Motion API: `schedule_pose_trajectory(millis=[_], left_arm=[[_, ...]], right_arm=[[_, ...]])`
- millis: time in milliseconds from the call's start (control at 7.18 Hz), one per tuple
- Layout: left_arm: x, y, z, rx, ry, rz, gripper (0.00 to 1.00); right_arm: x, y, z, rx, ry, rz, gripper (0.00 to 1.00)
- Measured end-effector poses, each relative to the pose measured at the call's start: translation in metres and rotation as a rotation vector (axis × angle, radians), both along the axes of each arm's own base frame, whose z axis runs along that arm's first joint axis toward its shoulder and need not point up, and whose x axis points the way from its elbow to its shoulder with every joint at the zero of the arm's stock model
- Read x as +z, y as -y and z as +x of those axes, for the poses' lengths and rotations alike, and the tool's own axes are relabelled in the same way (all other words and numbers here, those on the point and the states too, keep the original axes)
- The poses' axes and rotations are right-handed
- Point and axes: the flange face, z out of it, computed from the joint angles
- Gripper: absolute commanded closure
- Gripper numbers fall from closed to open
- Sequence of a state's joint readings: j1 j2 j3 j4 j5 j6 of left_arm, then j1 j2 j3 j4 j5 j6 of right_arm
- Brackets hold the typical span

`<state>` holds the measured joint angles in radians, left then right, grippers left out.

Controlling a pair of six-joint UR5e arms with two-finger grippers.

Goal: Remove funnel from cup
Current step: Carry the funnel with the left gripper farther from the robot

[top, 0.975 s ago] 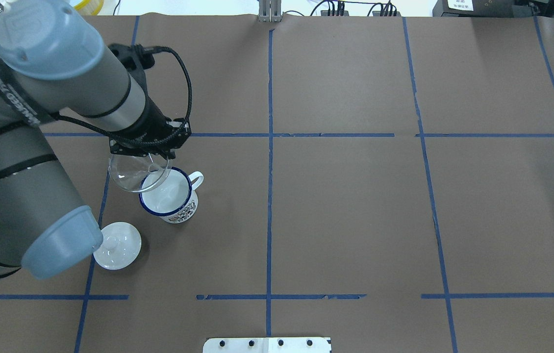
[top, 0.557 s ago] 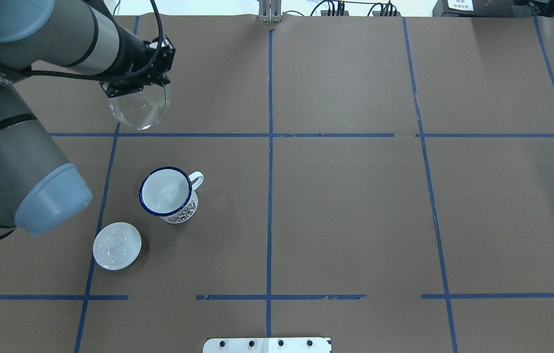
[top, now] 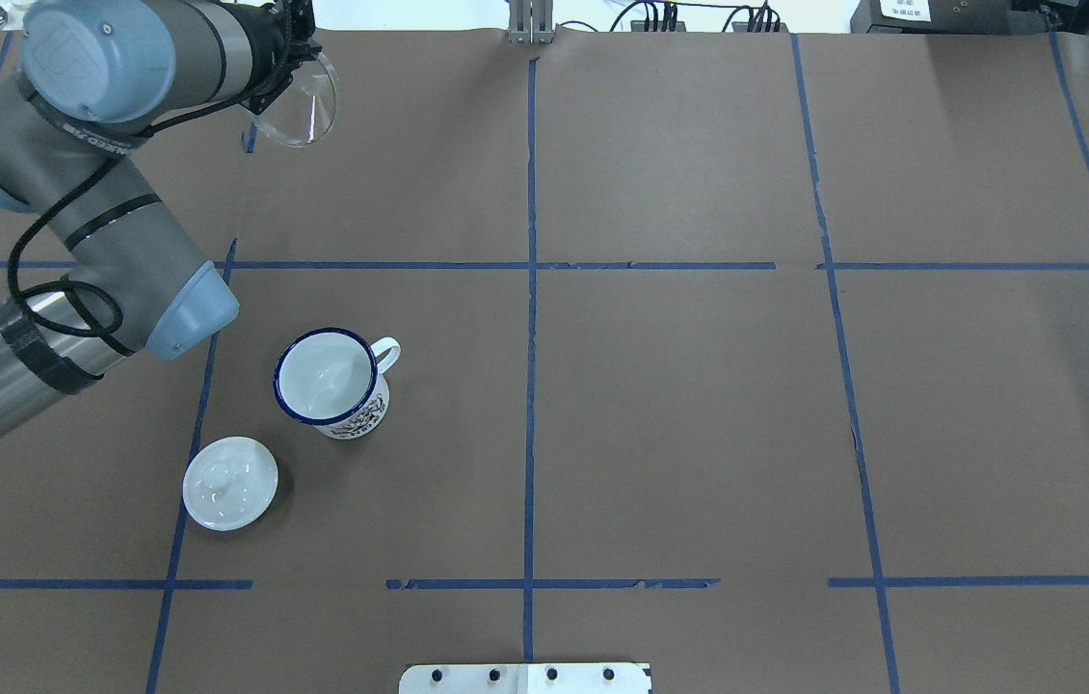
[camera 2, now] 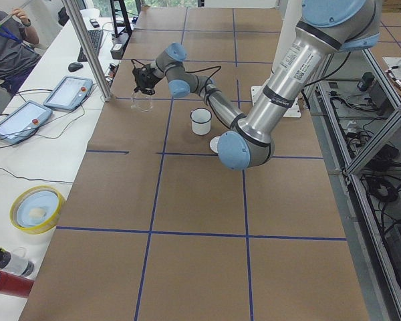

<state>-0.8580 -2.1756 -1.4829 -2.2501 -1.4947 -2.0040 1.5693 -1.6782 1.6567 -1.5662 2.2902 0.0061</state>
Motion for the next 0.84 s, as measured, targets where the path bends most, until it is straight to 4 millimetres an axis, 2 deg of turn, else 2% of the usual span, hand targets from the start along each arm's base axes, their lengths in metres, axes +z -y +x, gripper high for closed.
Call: schedule_pose_trajectory(millis=[139, 278, 418, 557, 696, 835], left_arm=[[0.046, 0.019, 0.013, -0.058, -0.011, 0.021, 1.00], [0.082, 0.027, 0.026, -0.076, -0.009, 0.026, 1.00], [0.104, 0.026, 0.040, -0.070, -0.003, 0.023, 1.00], [0.116, 0.022, 0.053, -0.057, 0.004, 0.018, 1.00], [0.122, 0.018, 0.061, -0.045, 0.010, 0.014, 0.84], [0.125, 0.016, 0.065, -0.039, 0.015, 0.013, 0.35]], right_arm=[[0.000, 0.000, 0.000, 0.000, 0.000, 0.000, 0.00], [0.000, 0.000, 0.000, 0.000, 0.000, 0.000, 0.00], [0.000, 0.000, 0.000, 0.000, 0.000, -0.001, 0.00], [0.000, 0.000, 0.000, 0.000, 0.000, 0.000, 0.00], [0.000, 0.000, 0.000, 0.000, 0.000, 0.000, 0.00], [0.000, 0.000, 0.000, 0.000, 0.000, 0.000, 0.00]])
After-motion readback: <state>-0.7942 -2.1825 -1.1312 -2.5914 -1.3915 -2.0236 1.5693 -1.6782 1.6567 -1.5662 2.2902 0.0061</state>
